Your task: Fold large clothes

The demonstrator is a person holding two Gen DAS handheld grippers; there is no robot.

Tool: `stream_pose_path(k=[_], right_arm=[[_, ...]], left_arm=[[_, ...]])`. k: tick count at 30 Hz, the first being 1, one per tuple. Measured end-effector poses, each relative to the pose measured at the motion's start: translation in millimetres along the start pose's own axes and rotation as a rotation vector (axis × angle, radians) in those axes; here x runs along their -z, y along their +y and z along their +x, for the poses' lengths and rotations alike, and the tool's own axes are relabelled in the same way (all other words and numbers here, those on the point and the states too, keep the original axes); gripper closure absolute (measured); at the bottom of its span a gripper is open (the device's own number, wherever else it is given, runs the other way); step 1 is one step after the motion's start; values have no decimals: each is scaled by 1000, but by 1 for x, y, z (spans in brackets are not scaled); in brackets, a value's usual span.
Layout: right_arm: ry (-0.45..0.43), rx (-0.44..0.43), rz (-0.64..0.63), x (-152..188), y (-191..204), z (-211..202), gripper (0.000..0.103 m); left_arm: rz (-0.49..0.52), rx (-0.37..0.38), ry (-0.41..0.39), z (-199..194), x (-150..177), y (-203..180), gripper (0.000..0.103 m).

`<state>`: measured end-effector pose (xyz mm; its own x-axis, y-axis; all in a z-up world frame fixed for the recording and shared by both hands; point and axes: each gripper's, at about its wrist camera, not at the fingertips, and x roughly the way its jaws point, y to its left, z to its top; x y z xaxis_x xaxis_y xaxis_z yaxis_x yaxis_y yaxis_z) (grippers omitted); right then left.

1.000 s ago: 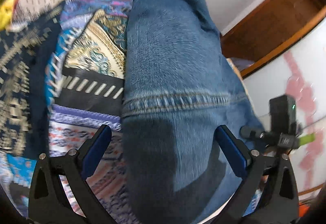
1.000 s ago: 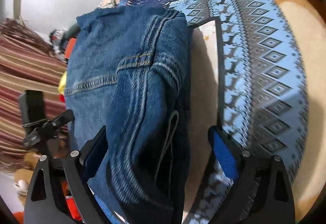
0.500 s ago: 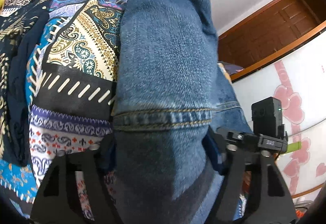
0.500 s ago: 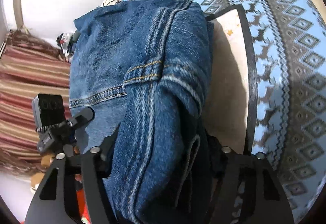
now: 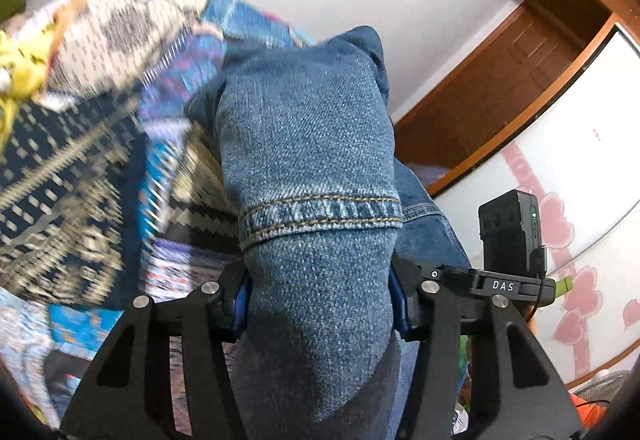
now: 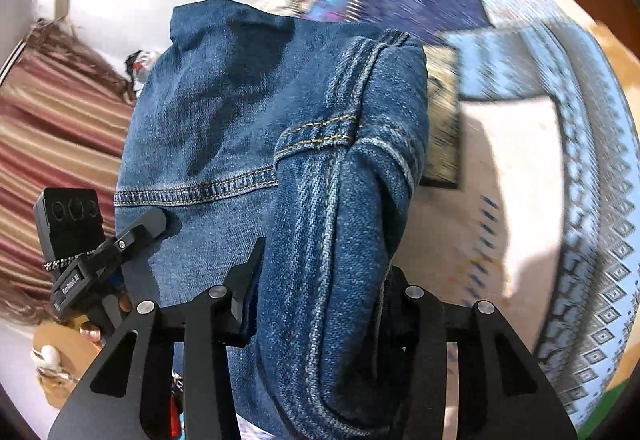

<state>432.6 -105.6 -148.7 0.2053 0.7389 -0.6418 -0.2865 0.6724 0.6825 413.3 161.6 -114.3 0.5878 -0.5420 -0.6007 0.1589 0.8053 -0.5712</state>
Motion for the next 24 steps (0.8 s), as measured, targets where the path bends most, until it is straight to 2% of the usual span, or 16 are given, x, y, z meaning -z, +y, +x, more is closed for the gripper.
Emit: stream_pose_path(k=[6,9,13,16,20,24], right_arm=[[-58,-4,-123,-18,78,20,62],[-67,-27,-158,-22,99,38,62],[-58,-29,-186,-29,121,84,62],[-35,-23,-181,-38,124,125,62],[0,36,-189,-40,117,176,63],[36,102,-217,-37,99,211,72]], left_arm=[[18,-8,-120,-69,-29,25,50],[17,-32,-172,-93,-40,49,50],[-35,-72,-214,-107,-51,96,50],[-100,-91,-199,-101,-56,142,50],[-219,-131,-143,-76,-51,209,50],[-358,-207,-42,-41,-29,280,49]])
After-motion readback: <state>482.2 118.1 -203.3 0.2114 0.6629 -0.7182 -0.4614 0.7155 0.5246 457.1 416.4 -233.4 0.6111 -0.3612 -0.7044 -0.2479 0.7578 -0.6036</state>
